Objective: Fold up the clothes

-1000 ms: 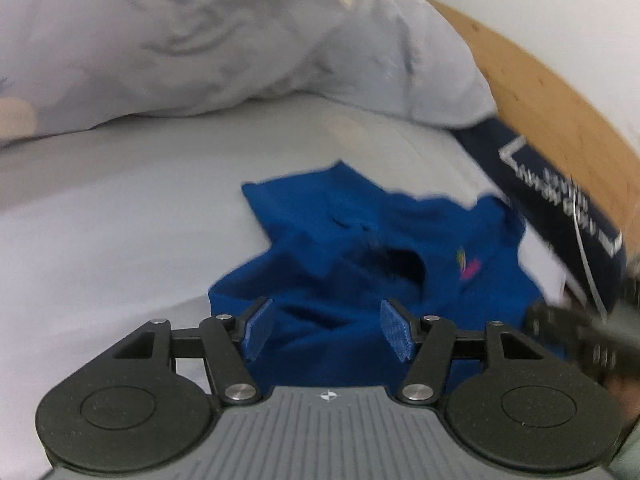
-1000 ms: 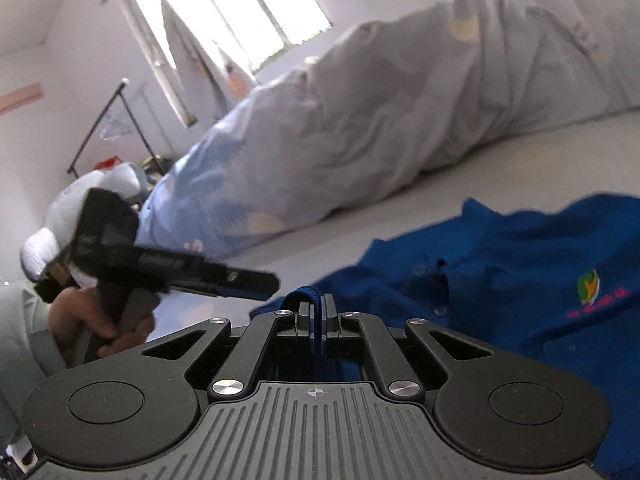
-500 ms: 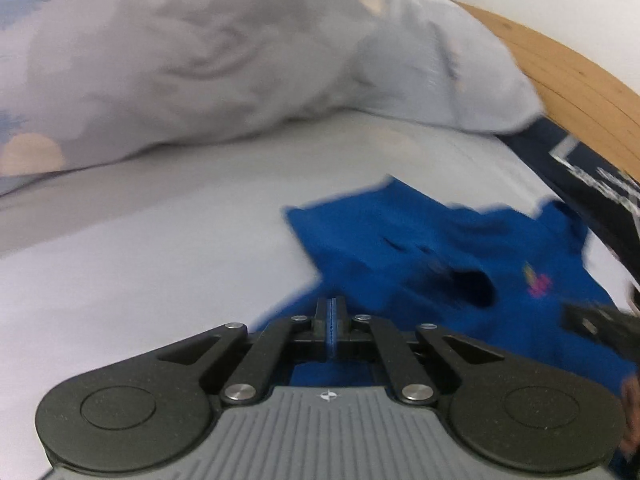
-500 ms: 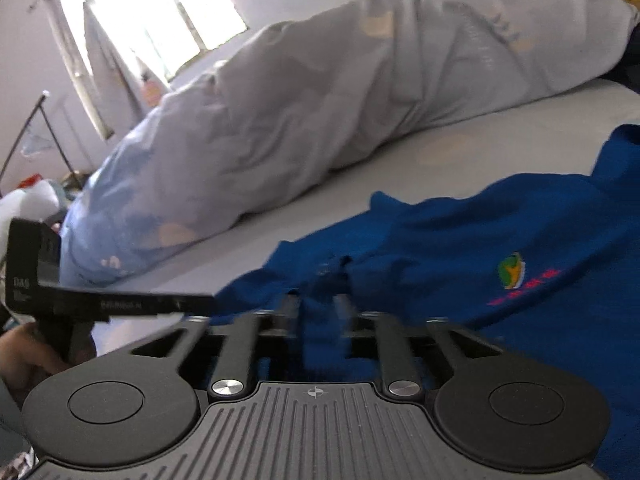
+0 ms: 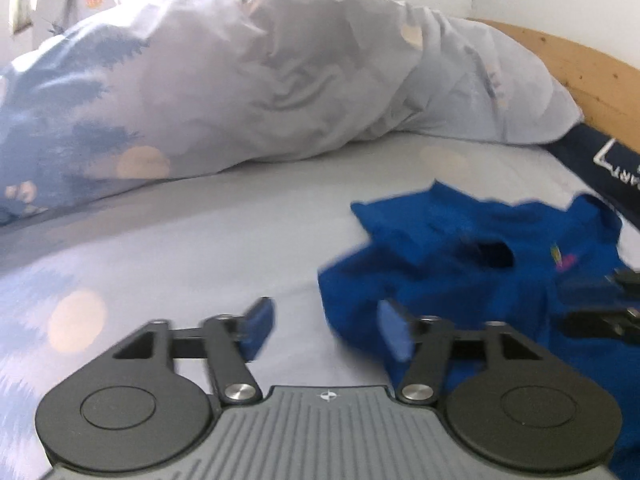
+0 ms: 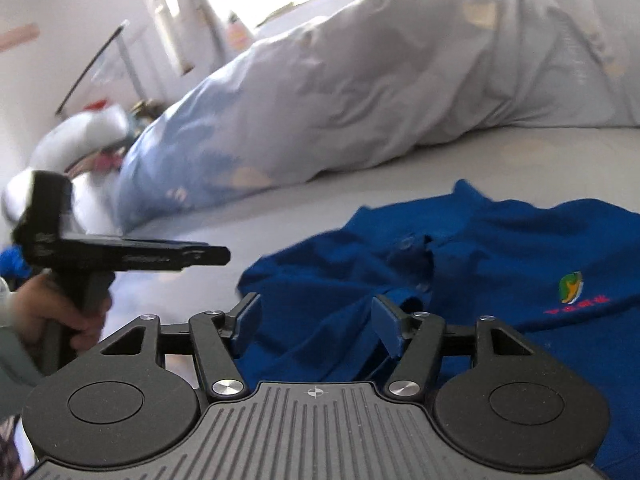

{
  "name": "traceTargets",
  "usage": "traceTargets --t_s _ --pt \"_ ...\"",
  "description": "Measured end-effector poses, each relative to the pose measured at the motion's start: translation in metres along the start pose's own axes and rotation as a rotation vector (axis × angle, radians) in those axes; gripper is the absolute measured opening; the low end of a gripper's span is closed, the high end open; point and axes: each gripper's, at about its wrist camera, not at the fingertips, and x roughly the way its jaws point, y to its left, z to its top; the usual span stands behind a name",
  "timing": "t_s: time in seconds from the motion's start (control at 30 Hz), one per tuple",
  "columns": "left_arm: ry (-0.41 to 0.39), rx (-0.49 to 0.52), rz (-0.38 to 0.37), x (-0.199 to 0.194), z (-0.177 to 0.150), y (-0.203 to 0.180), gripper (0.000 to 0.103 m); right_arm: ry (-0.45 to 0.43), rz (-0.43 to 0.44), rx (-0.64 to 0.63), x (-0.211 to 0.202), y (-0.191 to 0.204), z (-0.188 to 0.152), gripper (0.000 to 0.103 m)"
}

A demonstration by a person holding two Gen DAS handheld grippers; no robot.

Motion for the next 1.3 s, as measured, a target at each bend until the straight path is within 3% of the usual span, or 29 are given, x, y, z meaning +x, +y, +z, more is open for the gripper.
traceTargets --t_s 0.13,0.23,0.33,0.5,0.53,0.57,0.6,0.7,0.83,0.93,1.2,1.3 --pt "0.036 -0.051 0.091 -0.03 -0.033 -0.023 0.075 0.117 0.038 -0.099 -0.001 0.02 -0.01 0.052" --pt "0.066 -0.047 0.129 -0.042 -0.054 -0.041 0.075 0.16 0.077 -0.092 -0.006 0.032 -0.021 0.043" --pt "0.069 -0.017 0.153 -0.041 -0.063 -0.054 0.076 0.192 0.09 -0.019 0.001 0.035 -0.032 0.036" --pt "0.076 0.046 0.133 -0.032 -0.062 -0.076 0.076 0.177 0.079 0.147 0.018 0.023 -0.037 0.036" --pt "0.077 0.054 0.133 -0.031 -0.063 -0.082 0.076 0.165 0.088 0.174 0.021 0.019 -0.037 0.029" --pt "0.08 0.058 0.124 -0.028 -0.064 -0.087 0.076 0.144 0.1 0.201 0.024 0.012 -0.035 0.008" --pt "0.082 0.061 0.114 -0.026 -0.064 -0.092 0.076 0.124 0.113 0.227 0.027 0.006 -0.034 0.001" --pt "0.076 0.061 0.076 -0.02 -0.063 -0.107 0.076 0.06 0.148 0.312 0.034 -0.013 -0.031 0.002" --pt "0.052 0.095 0.103 -0.004 -0.057 -0.124 0.076 -0.014 0.176 0.403 0.027 -0.027 -0.018 0.002" --pt "0.057 0.126 0.153 0.009 -0.059 -0.132 0.076 -0.047 0.197 0.409 0.022 -0.024 -0.013 0.002" --pt "0.027 0.168 0.179 0.012 -0.063 -0.135 0.075 -0.102 0.23 0.408 0.011 -0.018 -0.004 0.002" --pt "0.013 0.07 0.205 0.011 -0.061 -0.12 0.053 -0.111 0.229 0.405 0.008 -0.02 0.0 0.002"
